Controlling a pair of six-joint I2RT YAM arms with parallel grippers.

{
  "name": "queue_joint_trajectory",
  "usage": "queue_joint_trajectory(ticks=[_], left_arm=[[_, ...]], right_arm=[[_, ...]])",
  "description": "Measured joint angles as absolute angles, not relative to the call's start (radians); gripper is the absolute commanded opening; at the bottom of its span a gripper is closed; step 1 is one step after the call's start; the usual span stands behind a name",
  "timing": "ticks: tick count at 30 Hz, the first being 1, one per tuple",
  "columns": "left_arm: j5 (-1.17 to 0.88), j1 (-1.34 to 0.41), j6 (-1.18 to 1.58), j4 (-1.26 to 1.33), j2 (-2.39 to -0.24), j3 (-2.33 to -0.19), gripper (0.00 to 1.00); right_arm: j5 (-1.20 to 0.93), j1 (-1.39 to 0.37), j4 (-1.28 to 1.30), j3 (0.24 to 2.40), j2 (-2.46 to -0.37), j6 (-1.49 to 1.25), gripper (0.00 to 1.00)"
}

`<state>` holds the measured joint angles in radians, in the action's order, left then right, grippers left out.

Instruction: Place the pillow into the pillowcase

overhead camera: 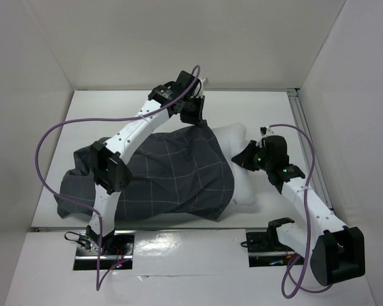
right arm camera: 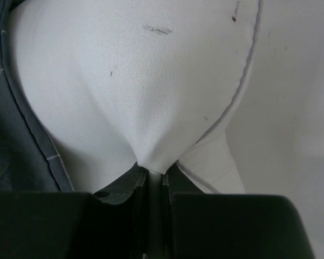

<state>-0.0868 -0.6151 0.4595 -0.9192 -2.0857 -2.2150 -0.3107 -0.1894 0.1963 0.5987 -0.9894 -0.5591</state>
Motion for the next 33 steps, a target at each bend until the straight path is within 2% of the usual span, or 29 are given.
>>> queue_joint_trajectory(ticks=[5,10,16,24,26,27,28,32,33], left_arm=[[-0.215,-0.64,0.432,-0.868,-2.088,-2.251,0.0],[-0.356,-0.69,0.422,-0.823,-2.138,-2.398,0.0],[-0.532,-0.729,0.503,-0.673,-2.17,-2.414,0.0],[-0.662,-0.711,0.619,-0.477,-2.262,-2.404,0.0],[-0.653,-0.699,0.633,-0.427,-2.262,-2.359,0.11],[-0.641,-0.696,0.632,-0.416,-2.262,-2.344,0.2],[-0.622,-0.694,0.631,-0.413,-2.262,-2.328,0.37],[-0.56,-0.699,0.621,-0.454,-2.234,-2.25,0.79],[-0.539,-0.706,0.609,-0.483,-2.212,-2.225,0.79]], right_arm=[[-0.309,-0.189,0.234,0.638,-1.005,-0.533,0.0],[-0.263,-0.183,0.264,0.713,-1.026,-0.507,0.0],[-0.25,-0.297,0.027,0.526,-0.994,-0.678,0.0],[-0.267,-0.346,-0.018,0.485,-0.955,-0.756,0.0],[-0.275,-0.348,-0.006,0.514,-0.984,-0.754,0.0],[-0.277,-0.346,-0.003,0.534,-1.004,-0.75,0.0],[-0.281,-0.339,0.006,0.566,-1.036,-0.741,0.0],[-0.287,-0.29,0.032,0.688,-1.122,-0.698,0.0],[-0.288,-0.274,0.038,0.695,-1.124,-0.691,0.0]])
